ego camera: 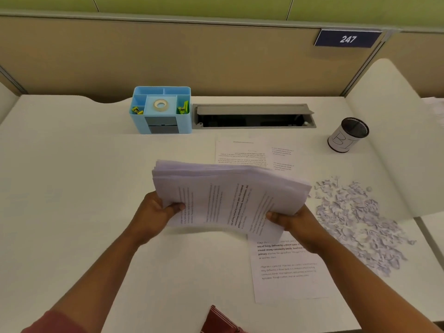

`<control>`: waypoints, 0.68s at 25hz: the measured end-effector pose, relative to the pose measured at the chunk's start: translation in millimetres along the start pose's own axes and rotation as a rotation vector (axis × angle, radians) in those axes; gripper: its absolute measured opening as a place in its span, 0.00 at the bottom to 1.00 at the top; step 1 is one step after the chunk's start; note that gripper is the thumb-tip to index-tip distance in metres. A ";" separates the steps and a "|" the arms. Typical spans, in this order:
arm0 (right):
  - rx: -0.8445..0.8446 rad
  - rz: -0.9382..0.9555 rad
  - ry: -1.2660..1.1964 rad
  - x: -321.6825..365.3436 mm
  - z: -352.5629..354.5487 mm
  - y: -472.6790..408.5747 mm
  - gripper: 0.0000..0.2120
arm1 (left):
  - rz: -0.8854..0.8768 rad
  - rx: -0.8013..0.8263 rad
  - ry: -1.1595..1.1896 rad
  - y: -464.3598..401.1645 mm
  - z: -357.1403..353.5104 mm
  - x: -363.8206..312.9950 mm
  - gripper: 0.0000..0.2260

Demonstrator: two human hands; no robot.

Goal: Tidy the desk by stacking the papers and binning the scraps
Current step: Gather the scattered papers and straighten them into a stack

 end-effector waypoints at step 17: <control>-0.251 0.091 -0.509 22.0 103.7 37.2 0.16 | 0.182 0.307 1.002 32.5 -172.4 -115.1 0.27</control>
Point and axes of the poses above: each hand's wrist, its own y-axis away from the middle knuckle, its own z-axis out of the back of the hand, x = y × z, the point moved 1 cm from there along -y, towards the middle knuckle, and after that the axes turned 9 degrees about -y, right-handed, at the moved point
